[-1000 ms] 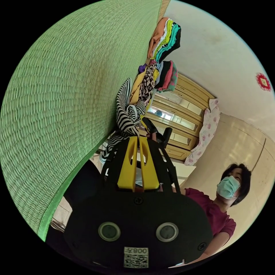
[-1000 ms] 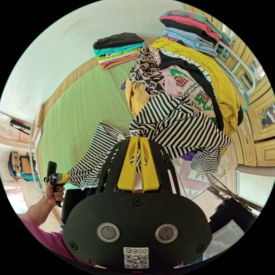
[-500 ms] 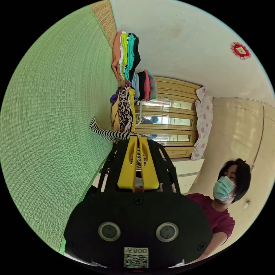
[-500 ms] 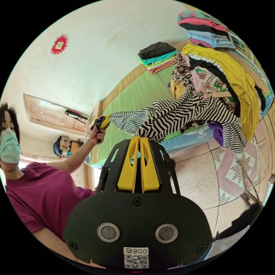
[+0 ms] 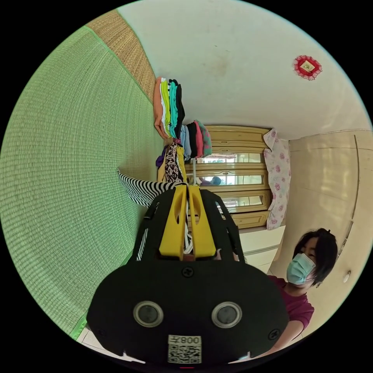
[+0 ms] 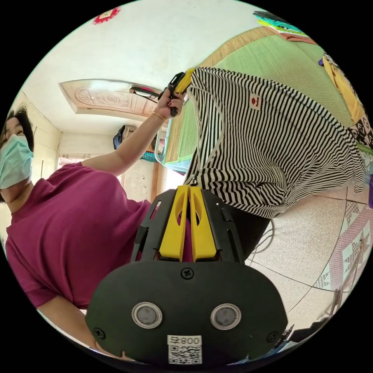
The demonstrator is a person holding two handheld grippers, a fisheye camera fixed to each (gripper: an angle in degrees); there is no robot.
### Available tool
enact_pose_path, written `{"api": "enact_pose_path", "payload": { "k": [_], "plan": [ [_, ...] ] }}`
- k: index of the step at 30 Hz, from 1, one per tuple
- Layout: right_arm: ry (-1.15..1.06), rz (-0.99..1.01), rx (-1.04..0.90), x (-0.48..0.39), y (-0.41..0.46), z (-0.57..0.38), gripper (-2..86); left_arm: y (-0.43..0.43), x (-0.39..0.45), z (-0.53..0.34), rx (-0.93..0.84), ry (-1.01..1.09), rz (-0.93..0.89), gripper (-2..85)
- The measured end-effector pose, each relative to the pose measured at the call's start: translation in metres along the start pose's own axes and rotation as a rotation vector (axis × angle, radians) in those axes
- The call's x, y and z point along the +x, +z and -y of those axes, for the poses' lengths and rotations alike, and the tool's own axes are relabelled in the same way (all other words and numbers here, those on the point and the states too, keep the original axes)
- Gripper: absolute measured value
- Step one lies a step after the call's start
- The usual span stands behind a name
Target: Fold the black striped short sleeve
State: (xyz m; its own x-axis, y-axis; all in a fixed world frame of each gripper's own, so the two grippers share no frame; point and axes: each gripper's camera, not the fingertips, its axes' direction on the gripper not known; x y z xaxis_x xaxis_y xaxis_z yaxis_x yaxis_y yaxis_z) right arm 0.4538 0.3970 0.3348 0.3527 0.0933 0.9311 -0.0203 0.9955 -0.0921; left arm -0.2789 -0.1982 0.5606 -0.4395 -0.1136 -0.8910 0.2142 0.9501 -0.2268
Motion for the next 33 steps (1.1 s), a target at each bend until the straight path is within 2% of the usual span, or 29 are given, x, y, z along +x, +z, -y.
{"api": "enact_pose_path", "payload": {
  "k": [2, 7, 12, 14, 16, 19, 25, 30, 33],
  "plan": [
    [-0.049, 0.042, -0.039, -0.006, 0.019, 0.012, 0.3, -0.005, 0.003, -0.003, 0.005, -0.008, 0.020, 1.3],
    [-0.120, 0.015, -0.154, -0.006, 0.068, 0.047, 0.4, -0.018, 0.009, -0.012, -0.029, 0.002, 0.235, 5.0],
    [-0.077, 0.052, -0.129, 0.014, 0.091, 0.062, 0.4, -0.053, -0.006, -0.065, -0.003, -0.065, 0.348, 8.7],
    [-0.054, 0.057, -0.119, 0.023, 0.097, 0.067, 0.4, -0.056, -0.015, -0.097, -0.054, -0.111, 0.309, 9.8],
    [-0.049, 0.051, -0.112, 0.025, 0.102, 0.071, 0.4, -0.046, -0.029, -0.148, -0.177, -0.208, 0.194, 11.1],
    [-0.054, 0.034, -0.119, 0.025, 0.113, 0.081, 0.4, -0.030, -0.041, -0.208, -0.271, -0.337, 0.079, 12.4],
    [-0.074, 0.004, -0.112, 0.020, 0.132, 0.097, 0.4, -0.023, -0.047, -0.259, -0.212, -0.459, -0.080, 13.0],
    [-0.072, 0.004, -0.102, 0.018, 0.145, 0.104, 0.4, -0.026, -0.042, -0.265, -0.225, -0.462, -0.084, 12.3],
    [-0.071, 0.003, -0.107, 0.015, 0.155, 0.109, 0.5, -0.030, -0.038, -0.271, -0.217, -0.461, -0.076, 8.9]
  ]
}}
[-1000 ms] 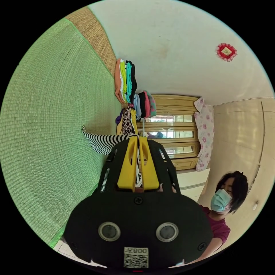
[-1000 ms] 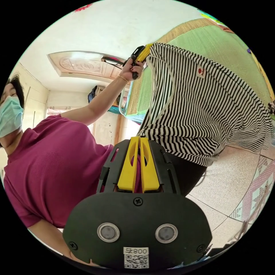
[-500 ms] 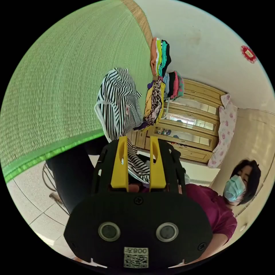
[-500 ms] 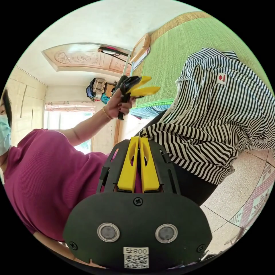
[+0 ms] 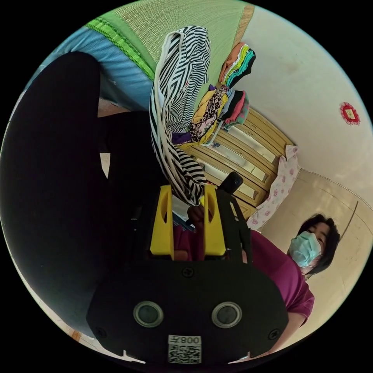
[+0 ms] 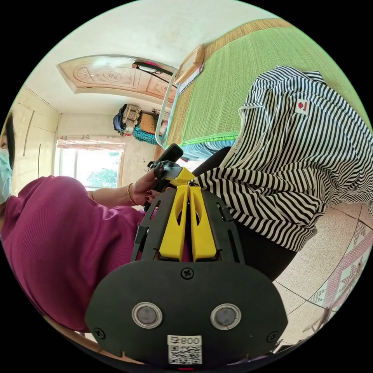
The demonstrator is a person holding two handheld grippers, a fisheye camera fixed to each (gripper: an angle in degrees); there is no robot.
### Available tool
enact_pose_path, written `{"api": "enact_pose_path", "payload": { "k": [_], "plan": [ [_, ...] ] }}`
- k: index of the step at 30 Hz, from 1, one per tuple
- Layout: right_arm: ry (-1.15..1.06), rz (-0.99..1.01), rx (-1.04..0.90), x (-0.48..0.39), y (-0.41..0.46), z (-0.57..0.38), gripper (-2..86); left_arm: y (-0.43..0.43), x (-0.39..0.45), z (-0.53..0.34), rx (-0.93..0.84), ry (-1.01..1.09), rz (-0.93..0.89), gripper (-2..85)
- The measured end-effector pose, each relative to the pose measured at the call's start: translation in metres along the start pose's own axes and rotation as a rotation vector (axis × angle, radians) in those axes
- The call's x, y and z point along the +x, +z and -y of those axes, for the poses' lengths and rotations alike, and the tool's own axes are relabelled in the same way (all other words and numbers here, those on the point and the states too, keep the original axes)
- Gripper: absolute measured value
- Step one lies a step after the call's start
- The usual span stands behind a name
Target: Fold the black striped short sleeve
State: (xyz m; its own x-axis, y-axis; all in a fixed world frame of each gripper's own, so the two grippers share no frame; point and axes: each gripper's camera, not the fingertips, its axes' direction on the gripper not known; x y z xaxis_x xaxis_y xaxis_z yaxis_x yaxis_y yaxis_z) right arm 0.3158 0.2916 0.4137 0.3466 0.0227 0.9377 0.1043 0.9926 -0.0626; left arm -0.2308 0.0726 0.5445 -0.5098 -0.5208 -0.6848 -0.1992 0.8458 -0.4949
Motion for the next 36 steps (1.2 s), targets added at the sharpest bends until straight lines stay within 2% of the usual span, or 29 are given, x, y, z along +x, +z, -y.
{"api": "enact_pose_path", "payload": {
  "k": [3, 10, 15, 17, 22, 26, 33, 36],
  "plan": [
    [-0.007, -0.014, -0.042, -0.004, 0.017, 0.008, 0.6, -0.002, 0.001, -0.006, 0.001, 0.008, 0.021, 4.4],
    [-0.038, -0.085, -0.202, -0.016, 0.041, 0.020, 1.6, -0.013, 0.001, -0.029, 0.048, 0.011, 0.068, 2.7],
    [-0.069, -0.270, -0.095, -0.017, 0.015, 0.069, 4.4, -0.014, 0.001, -0.045, 0.056, 0.004, 0.055, 2.6],
    [-0.134, -0.360, -0.044, -0.021, 0.012, 0.118, 6.7, -0.011, 0.003, -0.050, 0.047, 0.011, 0.055, 2.6],
    [-0.192, -0.610, -0.048, -0.023, 0.045, 0.223, 7.5, -0.003, 0.014, -0.066, 0.024, 0.037, 0.080, 2.5],
    [-0.231, -0.780, -0.130, -0.031, 0.091, 0.280, 7.7, 0.003, 0.020, -0.080, 0.021, 0.047, 0.085, 2.5],
    [-0.217, -0.927, -0.289, -0.023, 0.159, 0.300, 7.2, 0.019, 0.030, -0.113, 0.008, 0.049, 0.088, 2.4],
    [-0.223, -0.981, -0.254, -0.034, 0.166, 0.287, 4.1, 0.026, 0.038, -0.131, 0.009, 0.064, 0.106, 2.4]
  ]
}}
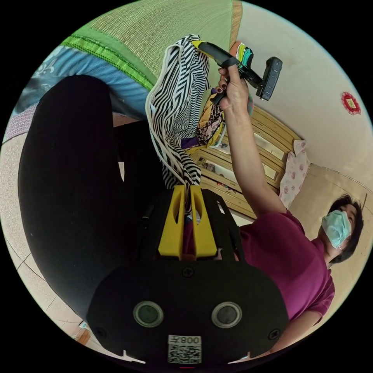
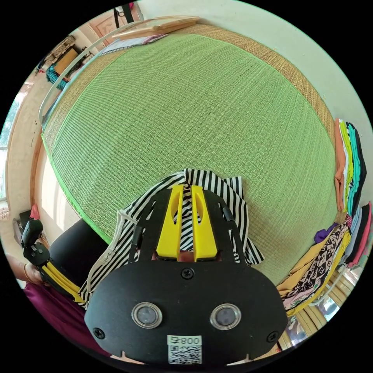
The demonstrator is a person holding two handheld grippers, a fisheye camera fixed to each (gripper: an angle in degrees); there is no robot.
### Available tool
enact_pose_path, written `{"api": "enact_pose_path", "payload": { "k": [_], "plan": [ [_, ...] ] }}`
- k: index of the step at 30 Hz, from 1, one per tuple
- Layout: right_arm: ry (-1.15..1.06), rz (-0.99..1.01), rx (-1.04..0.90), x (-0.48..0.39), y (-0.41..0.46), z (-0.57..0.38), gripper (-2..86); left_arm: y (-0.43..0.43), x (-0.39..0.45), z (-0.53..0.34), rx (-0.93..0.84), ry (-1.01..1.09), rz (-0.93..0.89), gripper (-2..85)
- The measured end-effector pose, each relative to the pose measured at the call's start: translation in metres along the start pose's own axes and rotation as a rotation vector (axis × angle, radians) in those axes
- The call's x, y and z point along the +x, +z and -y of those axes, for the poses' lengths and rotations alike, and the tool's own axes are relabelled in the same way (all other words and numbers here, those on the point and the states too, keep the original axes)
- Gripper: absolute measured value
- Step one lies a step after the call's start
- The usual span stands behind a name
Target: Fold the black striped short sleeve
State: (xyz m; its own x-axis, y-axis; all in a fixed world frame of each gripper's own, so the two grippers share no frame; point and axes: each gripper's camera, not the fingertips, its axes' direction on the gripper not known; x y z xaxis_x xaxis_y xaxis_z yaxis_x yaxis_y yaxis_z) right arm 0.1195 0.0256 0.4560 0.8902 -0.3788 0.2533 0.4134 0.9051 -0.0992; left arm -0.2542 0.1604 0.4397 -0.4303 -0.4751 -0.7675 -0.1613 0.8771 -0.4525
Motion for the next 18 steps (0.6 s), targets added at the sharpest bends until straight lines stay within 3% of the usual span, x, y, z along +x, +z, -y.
{"api": "enact_pose_path", "payload": {
  "k": [6, 11, 18],
  "plan": [
    [0.057, 0.064, 0.039, 0.000, -0.022, -0.041, 0.5, 0.013, 0.034, -0.042, 0.016, 0.102, 0.037, 2.3],
    [0.248, 0.192, 0.301, 0.050, -0.114, -0.136, 0.0, 0.022, 0.078, -0.076, 0.018, 0.250, 0.097, 2.1],
    [0.461, 0.196, 0.717, 0.098, -0.260, -0.317, 0.1, 0.021, 0.169, -0.136, 0.107, 0.538, 0.075, 1.8]
  ]
}}
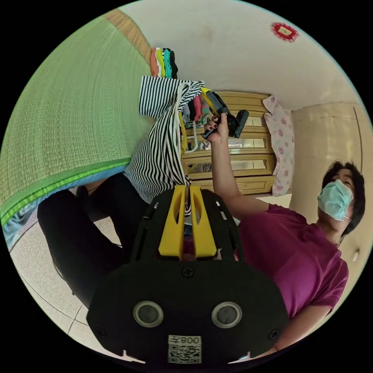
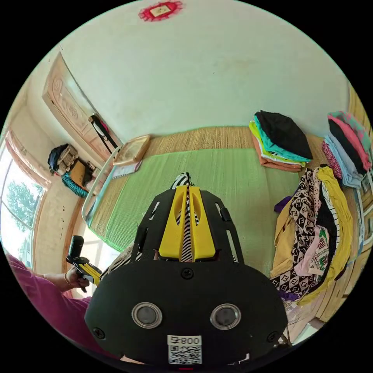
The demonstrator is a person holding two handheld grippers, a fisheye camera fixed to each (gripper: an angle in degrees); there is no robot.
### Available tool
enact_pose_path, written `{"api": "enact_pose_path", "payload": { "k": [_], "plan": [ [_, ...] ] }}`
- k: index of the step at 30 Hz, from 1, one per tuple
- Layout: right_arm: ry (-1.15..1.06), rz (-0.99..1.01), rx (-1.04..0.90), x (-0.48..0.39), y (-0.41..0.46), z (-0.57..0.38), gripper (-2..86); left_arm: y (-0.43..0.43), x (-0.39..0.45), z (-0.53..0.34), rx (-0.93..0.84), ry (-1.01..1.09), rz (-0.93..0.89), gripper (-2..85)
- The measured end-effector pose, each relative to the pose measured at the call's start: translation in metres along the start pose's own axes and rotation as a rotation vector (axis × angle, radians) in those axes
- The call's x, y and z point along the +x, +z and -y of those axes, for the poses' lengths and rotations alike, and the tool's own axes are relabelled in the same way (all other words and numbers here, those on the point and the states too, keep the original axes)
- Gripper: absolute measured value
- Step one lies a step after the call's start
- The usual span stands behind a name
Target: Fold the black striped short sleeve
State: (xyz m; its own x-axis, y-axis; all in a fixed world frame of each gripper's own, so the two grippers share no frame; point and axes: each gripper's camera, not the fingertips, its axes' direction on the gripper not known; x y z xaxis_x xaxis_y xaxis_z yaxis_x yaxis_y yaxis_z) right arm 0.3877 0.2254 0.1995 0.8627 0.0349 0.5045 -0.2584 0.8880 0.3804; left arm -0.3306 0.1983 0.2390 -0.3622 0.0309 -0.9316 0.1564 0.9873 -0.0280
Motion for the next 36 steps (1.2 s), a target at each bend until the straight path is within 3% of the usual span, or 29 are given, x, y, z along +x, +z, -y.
{"api": "enact_pose_path", "payload": {
  "k": [8, 17, 25, 36],
  "plan": [
    [0.032, 0.037, 0.514, -0.001, -0.259, -0.112, 0.2, -0.034, 0.176, -0.013, 0.105, 0.445, 0.105, 1.7],
    [-0.118, 0.067, 0.878, -0.051, -0.433, -0.243, 0.4, -0.061, 0.375, -0.099, 0.277, 0.860, 0.281, 1.7],
    [-0.274, 0.080, 1.004, -0.091, -0.520, -0.324, 0.2, -0.081, 0.506, -0.206, 0.503, 1.096, 0.456, 1.7],
    [-0.379, 0.132, 1.069, -0.110, -0.583, -0.398, 0.2, -0.086, 0.586, -0.298, 0.610, 1.165, 0.535, 1.9]
  ]
}}
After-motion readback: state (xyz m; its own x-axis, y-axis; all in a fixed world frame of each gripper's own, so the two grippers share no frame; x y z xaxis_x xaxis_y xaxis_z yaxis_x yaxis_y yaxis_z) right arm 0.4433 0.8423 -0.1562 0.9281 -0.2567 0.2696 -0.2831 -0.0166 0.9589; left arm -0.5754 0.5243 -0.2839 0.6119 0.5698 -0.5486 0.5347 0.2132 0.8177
